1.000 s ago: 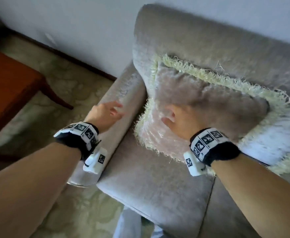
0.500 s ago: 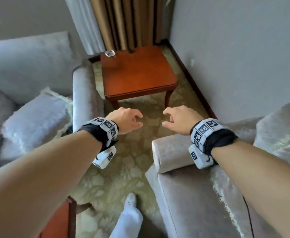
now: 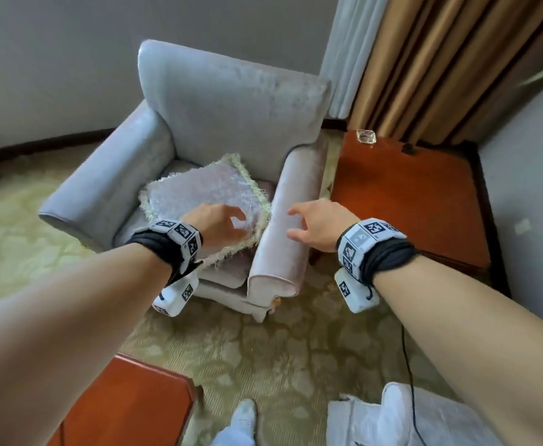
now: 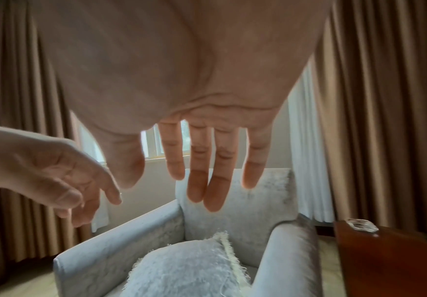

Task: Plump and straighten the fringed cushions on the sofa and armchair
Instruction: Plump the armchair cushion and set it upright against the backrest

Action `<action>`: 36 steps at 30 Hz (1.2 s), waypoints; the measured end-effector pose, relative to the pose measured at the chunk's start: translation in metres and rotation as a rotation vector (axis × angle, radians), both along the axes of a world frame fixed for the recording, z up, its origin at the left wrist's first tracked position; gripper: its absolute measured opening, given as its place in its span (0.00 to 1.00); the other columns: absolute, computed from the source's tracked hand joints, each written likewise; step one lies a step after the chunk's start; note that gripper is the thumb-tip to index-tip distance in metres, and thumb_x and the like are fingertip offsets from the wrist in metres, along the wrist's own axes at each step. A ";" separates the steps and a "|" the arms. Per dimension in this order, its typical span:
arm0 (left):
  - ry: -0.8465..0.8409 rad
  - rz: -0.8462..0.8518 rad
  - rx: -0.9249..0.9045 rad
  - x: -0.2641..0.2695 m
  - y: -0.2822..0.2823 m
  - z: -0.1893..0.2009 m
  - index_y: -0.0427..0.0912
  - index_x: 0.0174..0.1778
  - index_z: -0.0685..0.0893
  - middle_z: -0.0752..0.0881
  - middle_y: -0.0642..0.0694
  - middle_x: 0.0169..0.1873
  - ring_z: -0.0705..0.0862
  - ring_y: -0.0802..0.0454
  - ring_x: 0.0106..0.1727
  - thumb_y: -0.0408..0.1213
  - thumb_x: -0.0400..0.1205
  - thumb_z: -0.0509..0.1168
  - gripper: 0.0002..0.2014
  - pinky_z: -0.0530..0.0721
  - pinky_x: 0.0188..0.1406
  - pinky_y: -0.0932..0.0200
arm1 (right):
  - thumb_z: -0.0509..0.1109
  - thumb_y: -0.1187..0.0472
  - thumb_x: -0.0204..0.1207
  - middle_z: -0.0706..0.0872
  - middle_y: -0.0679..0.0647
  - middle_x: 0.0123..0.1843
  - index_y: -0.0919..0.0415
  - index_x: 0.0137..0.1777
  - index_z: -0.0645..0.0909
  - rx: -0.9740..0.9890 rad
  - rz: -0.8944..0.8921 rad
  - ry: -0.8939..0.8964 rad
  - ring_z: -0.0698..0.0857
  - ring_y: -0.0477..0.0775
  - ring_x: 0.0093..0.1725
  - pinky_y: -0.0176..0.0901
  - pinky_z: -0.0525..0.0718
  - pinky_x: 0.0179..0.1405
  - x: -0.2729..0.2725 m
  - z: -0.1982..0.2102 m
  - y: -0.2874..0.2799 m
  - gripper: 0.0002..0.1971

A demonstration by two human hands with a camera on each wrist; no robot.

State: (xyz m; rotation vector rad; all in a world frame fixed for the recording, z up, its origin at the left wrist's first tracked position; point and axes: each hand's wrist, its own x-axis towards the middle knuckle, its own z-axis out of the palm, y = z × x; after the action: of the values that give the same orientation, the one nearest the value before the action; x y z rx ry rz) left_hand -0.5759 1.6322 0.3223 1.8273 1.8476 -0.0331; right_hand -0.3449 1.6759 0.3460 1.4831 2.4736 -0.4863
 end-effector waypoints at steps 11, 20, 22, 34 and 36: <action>0.042 0.233 -0.037 -0.150 0.086 -0.014 0.58 0.74 0.80 0.91 0.55 0.59 0.88 0.50 0.60 0.56 0.85 0.65 0.21 0.80 0.57 0.59 | 0.67 0.38 0.79 0.88 0.53 0.64 0.46 0.76 0.74 -0.046 0.236 -0.060 0.86 0.59 0.62 0.53 0.84 0.62 -0.155 -0.034 0.168 0.27; -0.030 0.392 -0.035 -0.222 0.164 -0.064 0.59 0.71 0.82 0.92 0.56 0.56 0.88 0.50 0.61 0.57 0.84 0.65 0.20 0.83 0.62 0.55 | 0.68 0.39 0.80 0.89 0.52 0.62 0.48 0.75 0.76 -0.096 0.307 -0.025 0.86 0.57 0.62 0.50 0.82 0.65 -0.244 -0.080 0.280 0.27; -0.084 0.438 -0.041 -0.239 0.177 -0.082 0.57 0.72 0.82 0.92 0.55 0.57 0.88 0.50 0.61 0.57 0.84 0.66 0.20 0.83 0.62 0.55 | 0.68 0.38 0.80 0.90 0.53 0.61 0.49 0.75 0.76 -0.127 0.306 -0.040 0.86 0.57 0.62 0.52 0.83 0.64 -0.260 -0.096 0.298 0.27; -0.558 1.108 0.001 -0.358 0.247 -0.291 0.58 0.70 0.85 0.88 0.45 0.64 0.86 0.45 0.64 0.61 0.79 0.66 0.24 0.81 0.67 0.50 | 0.63 0.29 0.76 0.82 0.58 0.67 0.49 0.77 0.75 -0.141 -0.013 0.135 0.83 0.56 0.65 0.55 0.80 0.67 -0.321 -0.276 0.390 0.35; -0.621 1.192 -0.021 -0.361 0.254 -0.325 0.55 0.69 0.86 0.89 0.43 0.64 0.86 0.44 0.64 0.57 0.81 0.67 0.21 0.80 0.71 0.47 | 0.62 0.26 0.74 0.81 0.58 0.69 0.48 0.77 0.75 -0.171 -0.075 0.133 0.82 0.58 0.68 0.59 0.79 0.70 -0.321 -0.309 0.399 0.37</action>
State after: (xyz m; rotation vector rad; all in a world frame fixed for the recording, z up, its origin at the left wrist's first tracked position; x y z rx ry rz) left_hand -0.9371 1.8866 -0.0022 0.3832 2.0870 0.8181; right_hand -0.6656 2.0746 0.0372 1.5247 2.4092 -0.8138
